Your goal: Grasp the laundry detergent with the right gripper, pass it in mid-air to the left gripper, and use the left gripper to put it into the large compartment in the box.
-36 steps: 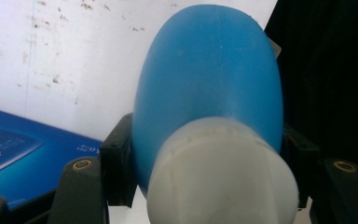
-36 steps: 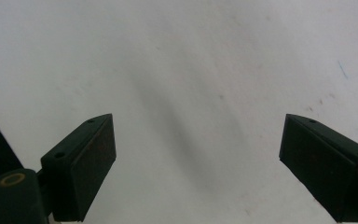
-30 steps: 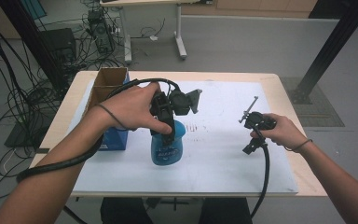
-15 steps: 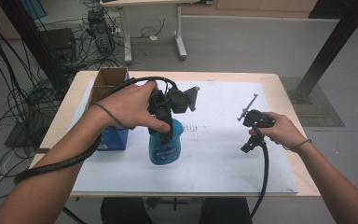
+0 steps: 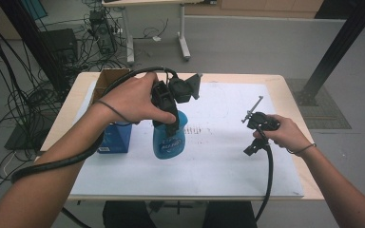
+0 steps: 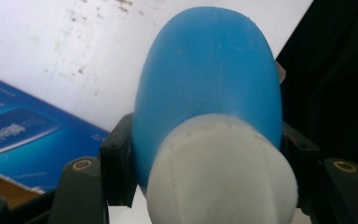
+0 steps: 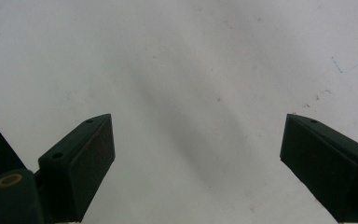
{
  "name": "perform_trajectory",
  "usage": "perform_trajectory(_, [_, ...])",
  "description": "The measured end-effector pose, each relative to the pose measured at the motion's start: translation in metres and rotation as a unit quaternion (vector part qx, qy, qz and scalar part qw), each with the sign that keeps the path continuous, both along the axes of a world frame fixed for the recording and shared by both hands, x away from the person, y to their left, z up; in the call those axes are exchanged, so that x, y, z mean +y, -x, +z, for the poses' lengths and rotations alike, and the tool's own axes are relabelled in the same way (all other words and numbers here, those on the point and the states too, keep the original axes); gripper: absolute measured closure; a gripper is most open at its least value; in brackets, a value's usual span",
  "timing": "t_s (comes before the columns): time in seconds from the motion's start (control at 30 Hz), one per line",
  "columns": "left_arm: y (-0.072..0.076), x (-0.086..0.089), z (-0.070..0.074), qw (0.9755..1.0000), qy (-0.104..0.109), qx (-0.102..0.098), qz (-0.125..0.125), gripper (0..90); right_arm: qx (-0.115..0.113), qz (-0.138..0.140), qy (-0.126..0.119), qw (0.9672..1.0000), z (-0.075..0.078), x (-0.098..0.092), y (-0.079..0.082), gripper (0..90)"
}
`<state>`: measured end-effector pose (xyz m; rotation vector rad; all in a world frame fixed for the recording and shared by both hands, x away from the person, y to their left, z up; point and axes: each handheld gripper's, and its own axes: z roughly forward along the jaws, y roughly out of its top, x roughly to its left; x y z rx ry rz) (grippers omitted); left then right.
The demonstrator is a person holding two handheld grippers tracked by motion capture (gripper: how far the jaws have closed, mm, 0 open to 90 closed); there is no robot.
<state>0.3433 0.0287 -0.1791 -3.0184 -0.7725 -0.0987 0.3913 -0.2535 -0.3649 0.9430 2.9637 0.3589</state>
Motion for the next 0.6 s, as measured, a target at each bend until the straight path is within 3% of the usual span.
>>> perform_trajectory(0.07, [-0.003,0.002,0.009,0.9997,0.005,-0.007,0.023,37.3,-0.001,0.0,-0.002,1.0,0.0,0.0,0.0,10.2])
perform_trajectory(0.1, [-0.003,0.002,0.009,0.9997,0.005,-0.007,0.023,37.3,-0.001,0.0,-0.002,1.0,0.0,0.0,0.0,10.2])
perform_trajectory(0.13, [-0.007,0.005,0.017,0.9991,0.008,-0.007,0.042,37.3,0.0,0.002,-0.002,1.0,0.0,0.0,-0.001,10.2])
perform_trajectory(0.37, [-0.017,0.015,0.035,0.9962,0.024,-0.015,0.082,37.3,0.0,0.002,-0.006,1.0,0.0,0.001,-0.002,10.2])
perform_trajectory(0.6, [-0.029,0.025,0.047,0.9904,0.03,-0.037,0.13,37.3,0.002,0.0,-0.016,0.9999,-0.001,0.001,-0.002,10.1])
